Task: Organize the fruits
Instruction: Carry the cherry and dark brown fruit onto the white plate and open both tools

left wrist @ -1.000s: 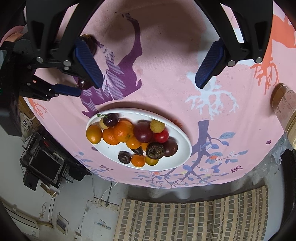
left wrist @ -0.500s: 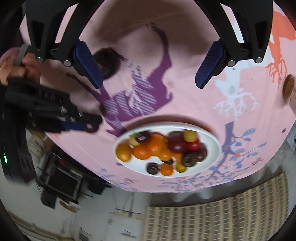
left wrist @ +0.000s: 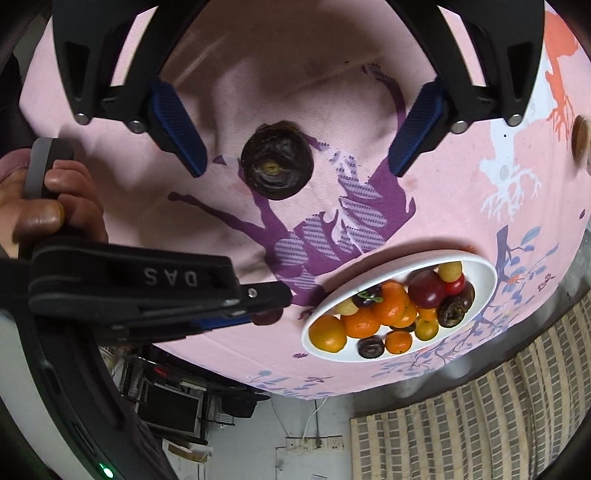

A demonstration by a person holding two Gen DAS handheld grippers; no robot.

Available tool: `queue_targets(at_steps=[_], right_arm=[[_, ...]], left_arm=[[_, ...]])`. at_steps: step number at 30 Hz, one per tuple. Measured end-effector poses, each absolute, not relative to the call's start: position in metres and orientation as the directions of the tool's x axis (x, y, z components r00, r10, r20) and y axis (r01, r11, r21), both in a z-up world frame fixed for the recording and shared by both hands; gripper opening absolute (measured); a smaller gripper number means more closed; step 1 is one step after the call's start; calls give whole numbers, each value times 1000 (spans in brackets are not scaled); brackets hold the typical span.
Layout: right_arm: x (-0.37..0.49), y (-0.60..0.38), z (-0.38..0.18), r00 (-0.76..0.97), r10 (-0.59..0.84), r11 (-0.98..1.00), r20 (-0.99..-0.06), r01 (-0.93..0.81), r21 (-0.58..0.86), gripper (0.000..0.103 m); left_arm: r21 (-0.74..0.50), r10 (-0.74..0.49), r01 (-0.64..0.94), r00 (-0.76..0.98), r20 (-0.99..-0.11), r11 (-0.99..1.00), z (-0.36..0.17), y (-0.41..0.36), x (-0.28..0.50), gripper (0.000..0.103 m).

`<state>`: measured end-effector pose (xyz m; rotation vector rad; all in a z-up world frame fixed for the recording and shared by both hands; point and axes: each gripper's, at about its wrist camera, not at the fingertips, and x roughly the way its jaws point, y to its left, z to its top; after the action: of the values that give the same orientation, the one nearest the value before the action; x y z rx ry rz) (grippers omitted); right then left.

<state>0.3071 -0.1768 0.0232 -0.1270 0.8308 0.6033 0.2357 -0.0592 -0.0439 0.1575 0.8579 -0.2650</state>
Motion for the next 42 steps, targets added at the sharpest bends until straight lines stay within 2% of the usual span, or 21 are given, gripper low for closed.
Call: queue_targets(at_steps=[1, 5, 9, 11, 16, 22, 26, 32, 34, 35, 36, 37, 39, 42], right_arm=[[307, -177, 23, 519, 452, 827, -725, -548, 123, 29], [306, -178, 24, 524, 452, 829, -722, -545, 124, 29], [305, -178, 26, 526, 455, 828, -719, -547, 125, 29], [304, -178, 26, 525, 457, 826, -718, -550, 124, 29], [301, -178, 27, 530, 461, 824, -712, -553, 123, 29], [313, -183, 46, 572, 499, 831, -650, -528, 174, 29], [351, -169, 59, 607, 503, 841, -615, -509, 186, 29], [412, -130, 49, 602, 478, 852, -639, -494, 171, 29], [418, -123, 45, 597, 472, 854, -649, -492, 169, 30], [419, -122, 43, 593, 466, 856, -656, -488, 167, 35], [415, -124, 43, 586, 467, 855, -662, -490, 169, 53], [409, -126, 44, 592, 468, 854, -656, -494, 164, 61], [392, -133, 49, 607, 467, 850, -643, -510, 135, 70], [364, -144, 55, 608, 461, 847, -646, -519, 116, 86]], left_arm=[[27, -173, 303, 612, -771, 953, -45, -60, 236, 74], [36, -165, 317, 583, -796, 948, -53, -65, 238, 64], [26, -182, 338, 567, -803, 941, -57, -68, 238, 48], [30, -179, 335, 574, -799, 942, -57, -68, 238, 44], [-15, -206, 313, 586, -783, 950, -49, -59, 239, 43], [-89, -238, 248, 675, -698, 965, 0, -18, 259, 42], [-87, -170, 151, 728, -664, 985, 23, 14, 310, 42], [-13, -50, 56, 736, -675, 998, 24, 31, 391, 42], [11, -3, 15, 728, -686, 1000, 21, 36, 402, 46], [21, 20, -8, 728, -686, 1000, 21, 40, 403, 52], [28, 40, -28, 734, -678, 999, 21, 42, 401, 69], [45, 75, -61, 749, -658, 997, 23, 45, 392, 81], [86, 119, -83, 770, -627, 993, 26, 46, 371, 96], [127, 151, -92, 773, -617, 988, 29, 46, 343, 97]])
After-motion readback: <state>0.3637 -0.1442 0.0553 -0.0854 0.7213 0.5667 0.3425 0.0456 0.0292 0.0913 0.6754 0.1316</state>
